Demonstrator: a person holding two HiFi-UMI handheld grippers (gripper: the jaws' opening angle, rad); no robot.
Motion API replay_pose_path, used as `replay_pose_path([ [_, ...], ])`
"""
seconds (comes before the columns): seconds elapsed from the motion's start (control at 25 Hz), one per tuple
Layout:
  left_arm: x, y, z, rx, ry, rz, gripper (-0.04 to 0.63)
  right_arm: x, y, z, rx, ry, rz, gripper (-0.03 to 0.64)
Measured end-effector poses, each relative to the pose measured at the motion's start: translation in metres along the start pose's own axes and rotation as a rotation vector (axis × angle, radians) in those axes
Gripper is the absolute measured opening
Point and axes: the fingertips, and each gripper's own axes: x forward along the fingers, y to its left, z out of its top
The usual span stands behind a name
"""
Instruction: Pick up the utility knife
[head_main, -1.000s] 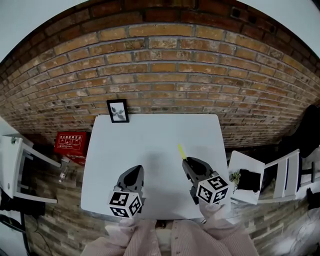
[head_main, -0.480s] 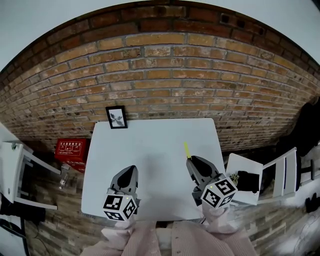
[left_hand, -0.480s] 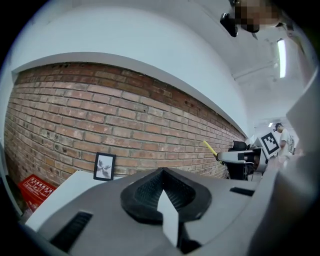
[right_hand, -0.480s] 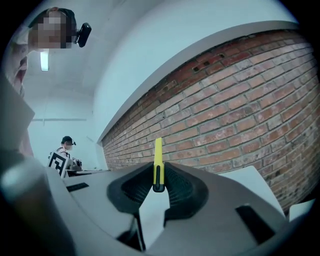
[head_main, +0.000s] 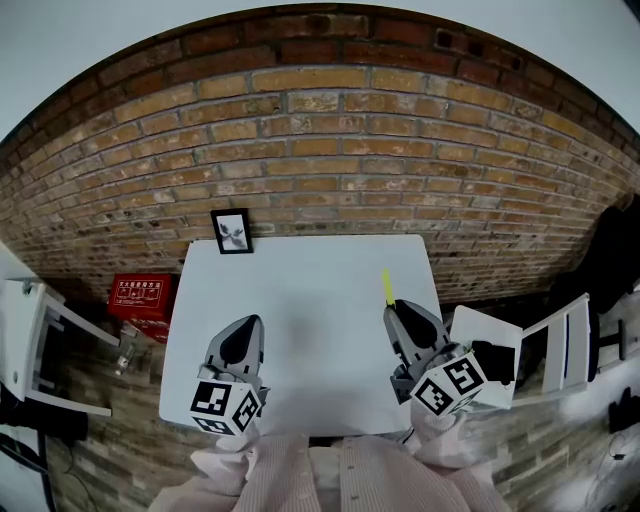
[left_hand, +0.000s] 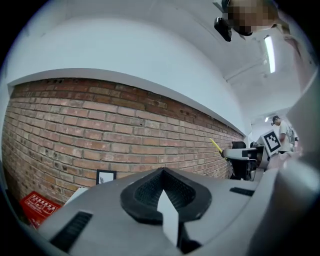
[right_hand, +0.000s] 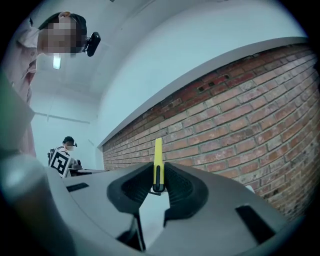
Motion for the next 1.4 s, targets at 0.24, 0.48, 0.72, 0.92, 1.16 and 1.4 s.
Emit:
replay_pose_path([
  [0.24, -0.008, 0.004, 0.009, 0.013, -0.024, 0.022, -0.006, -0.007, 0.0, 0.014, -0.021, -0.039, -0.003, 0.069],
  [0.48, -0.013, 0.008, 0.013, 0.016, -0.031, 0.037, -0.006, -0.009, -0.001, 0.014, -0.03, -0.041, -0.01, 0.069],
  [0.72, -0.012, 0.01, 0.012, 0.016, -0.027, 0.042, -0.006, -0.008, -0.003, 0.013, -0.031, -0.041, -0.01, 0.069],
  [0.92, -0.01, 0.012, 0.013, 0.02, -0.027, 0.04, -0.006, -0.005, -0.004, 0.011, -0.032, -0.037, -0.011, 0.069],
  [1.16, -0.007, 0.016, 0.013, 0.019, -0.027, 0.039, -0.006, 0.0, -0.006, 0.008, -0.037, -0.029, -0.017, 0.069],
  [1.4, -0.002, 0.019, 0.011, 0.012, -0.019, 0.041, -0.006, 0.004, -0.011, 0.003, -0.035, -0.006, -0.032, 0.069],
])
